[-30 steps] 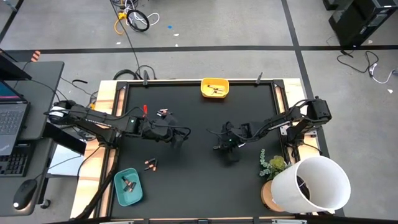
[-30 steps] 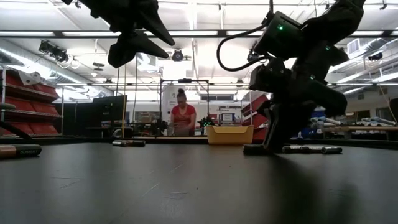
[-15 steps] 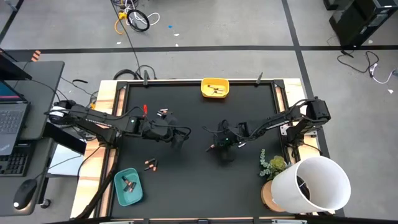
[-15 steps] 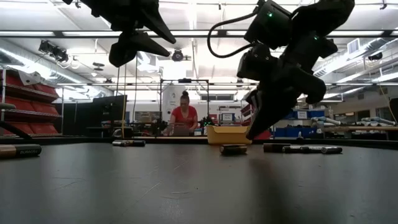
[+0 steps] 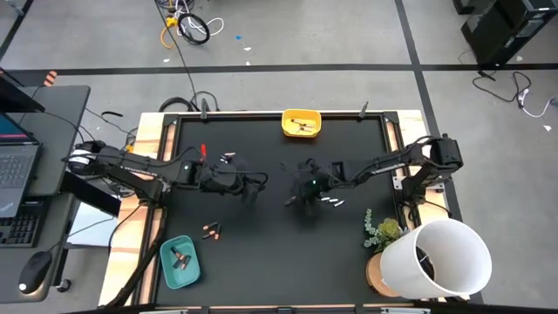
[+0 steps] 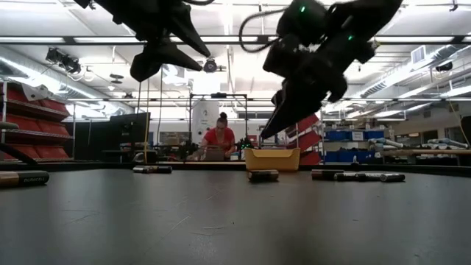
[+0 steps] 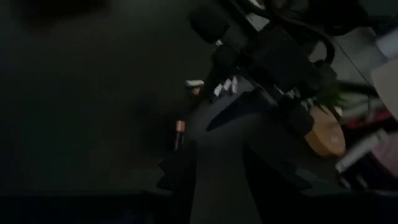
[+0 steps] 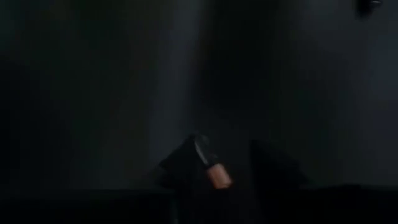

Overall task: Sort batteries
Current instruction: Put the black battery into the green bin

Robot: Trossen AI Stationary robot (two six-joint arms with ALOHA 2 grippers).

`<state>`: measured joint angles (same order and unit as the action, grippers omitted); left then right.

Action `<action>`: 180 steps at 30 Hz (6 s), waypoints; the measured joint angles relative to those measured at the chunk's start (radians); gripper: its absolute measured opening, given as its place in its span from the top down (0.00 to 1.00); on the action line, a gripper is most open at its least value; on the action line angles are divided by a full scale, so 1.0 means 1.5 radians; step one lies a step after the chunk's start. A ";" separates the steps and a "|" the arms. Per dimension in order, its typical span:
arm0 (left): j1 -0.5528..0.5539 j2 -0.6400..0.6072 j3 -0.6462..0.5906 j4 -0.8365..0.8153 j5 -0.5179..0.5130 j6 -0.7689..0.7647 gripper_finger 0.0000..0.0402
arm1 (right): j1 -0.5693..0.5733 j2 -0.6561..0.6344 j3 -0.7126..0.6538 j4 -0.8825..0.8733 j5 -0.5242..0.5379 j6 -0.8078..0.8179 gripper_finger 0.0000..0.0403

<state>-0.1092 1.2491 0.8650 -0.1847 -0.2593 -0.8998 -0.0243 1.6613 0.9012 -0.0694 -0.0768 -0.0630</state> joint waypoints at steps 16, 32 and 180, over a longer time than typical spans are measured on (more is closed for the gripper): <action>0.036 0.041 0.000 -0.011 -0.008 0.054 0.55 | -0.052 -0.064 0.000 -0.041 0.010 0.140 0.63; 0.122 0.242 0.001 0.108 0.126 0.186 0.45 | 0.013 -0.355 0.000 -0.225 0.286 0.298 0.72; -0.170 -0.107 -0.179 -0.370 0.171 -0.102 0.67 | -0.032 -0.282 -0.001 -0.082 0.160 0.313 0.78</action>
<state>-0.3644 1.0882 0.5961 -0.7398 -0.0031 -1.0533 -0.0719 1.2386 0.9005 -0.1922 0.1627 0.4067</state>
